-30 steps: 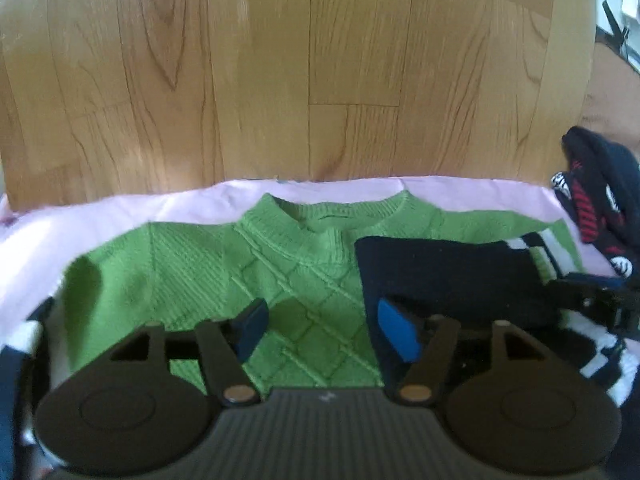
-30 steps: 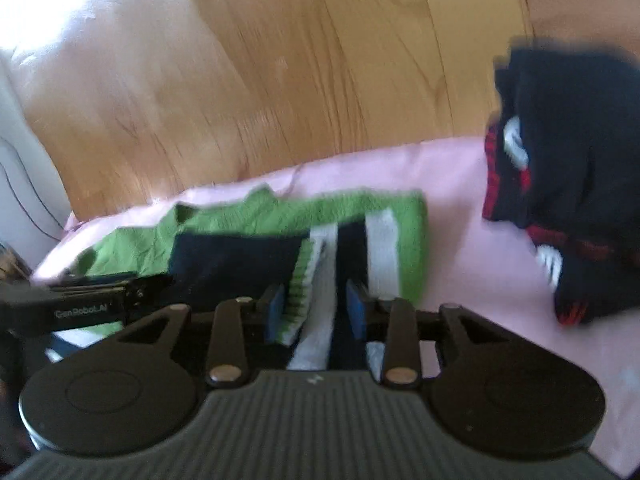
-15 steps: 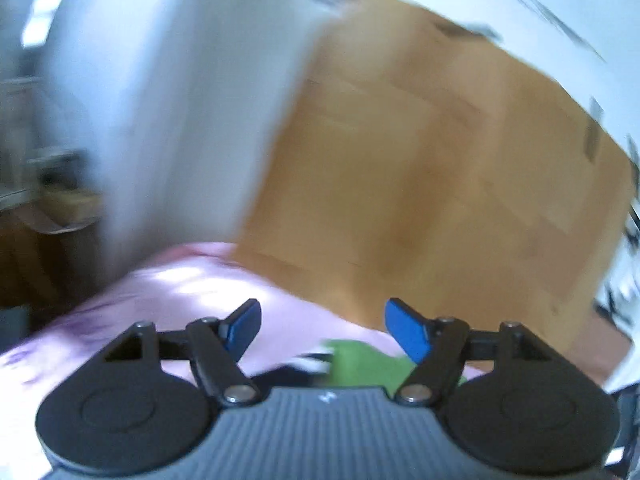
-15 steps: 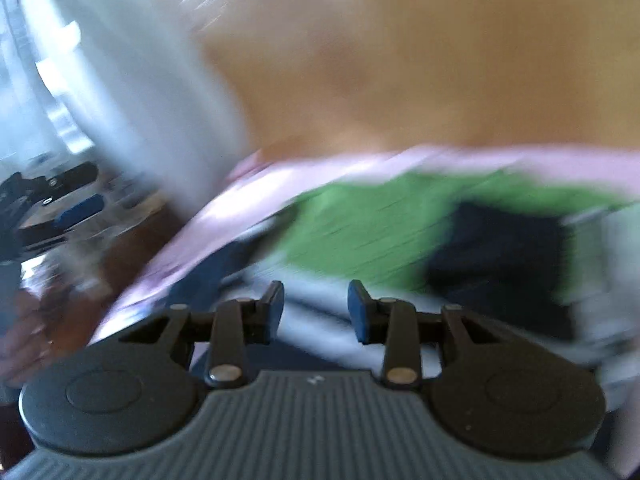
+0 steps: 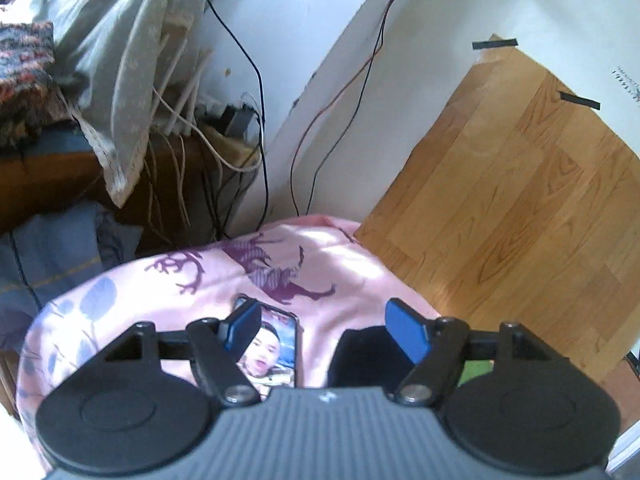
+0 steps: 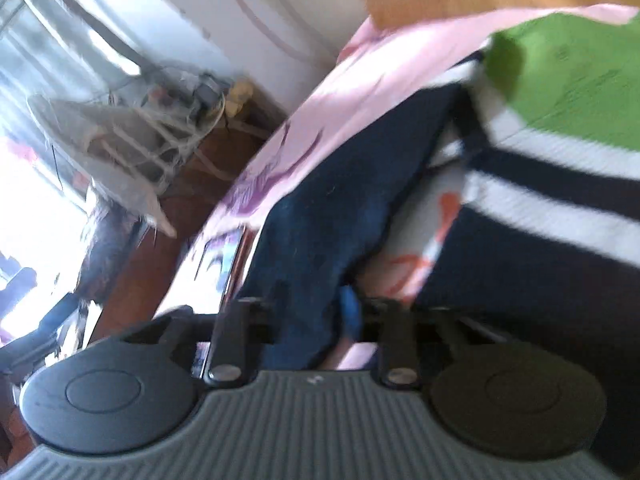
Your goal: Fold small clothes
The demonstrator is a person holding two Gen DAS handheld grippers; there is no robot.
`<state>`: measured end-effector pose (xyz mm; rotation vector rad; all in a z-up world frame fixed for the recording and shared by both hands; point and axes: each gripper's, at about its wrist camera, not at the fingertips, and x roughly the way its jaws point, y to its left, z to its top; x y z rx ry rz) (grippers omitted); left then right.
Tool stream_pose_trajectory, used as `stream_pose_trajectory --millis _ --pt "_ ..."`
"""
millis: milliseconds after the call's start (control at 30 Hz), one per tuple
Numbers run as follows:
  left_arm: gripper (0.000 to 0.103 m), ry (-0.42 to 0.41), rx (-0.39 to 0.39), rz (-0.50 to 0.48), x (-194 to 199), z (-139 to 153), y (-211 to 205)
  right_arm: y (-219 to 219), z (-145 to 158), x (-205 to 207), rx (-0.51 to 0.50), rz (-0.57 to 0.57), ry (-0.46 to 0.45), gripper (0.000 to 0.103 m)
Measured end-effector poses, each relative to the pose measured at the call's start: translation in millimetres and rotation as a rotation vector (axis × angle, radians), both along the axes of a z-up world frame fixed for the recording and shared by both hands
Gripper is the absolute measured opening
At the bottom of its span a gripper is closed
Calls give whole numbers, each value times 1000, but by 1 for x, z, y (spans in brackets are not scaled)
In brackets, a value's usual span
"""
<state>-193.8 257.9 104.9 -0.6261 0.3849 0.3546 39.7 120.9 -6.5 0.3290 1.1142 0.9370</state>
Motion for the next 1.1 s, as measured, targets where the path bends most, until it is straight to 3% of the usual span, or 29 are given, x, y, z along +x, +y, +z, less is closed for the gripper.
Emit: stream_pose_trajectory --millis 100,267,433,500,600,667,767,867,967,1000,1033,1067,1100 --pt "70 -6 23 -44 13 4 -9 -13 19 -1 0 24 -36 6" --pt "71 -1 60 -141 64 15 -28 -85 73 25 -19 57 -145 6" --pt "71 22 42 -290 148 16 -61 -180 115 52 -251 -11 -312 6" --pt "72 54 46 -343 189 10 -79 -209 119 62 -330 -49 -333 6" --pt "72 125 23 -411 252 -7 -106 -239 109 76 -410 -27 -328 10" --pt "71 190 11 -452 292 -24 -126 -260 95 84 -421 -117 -311 16" --pt "70 290 60 -484 337 -50 -153 -294 69 91 -281 -216 -170 34" --pt "66 367 97 -470 363 -73 -164 -315 51 78 -197 -250 -137 51" --pt "28 379 112 -482 371 -86 -172 -320 35 62 -176 -247 -125 55" --pt "14 370 152 -461 368 -87 -176 -319 31 61 -182 -244 -119 54" --pt "11 349 162 -450 366 -86 -175 -315 29 58 -184 -232 -123 34" --pt "11 318 125 -440 362 -86 -167 -309 32 57 -185 -212 -140 14" --pt "10 292 76 -420 358 -86 -158 -302 41 55 -188 -183 -170 6"
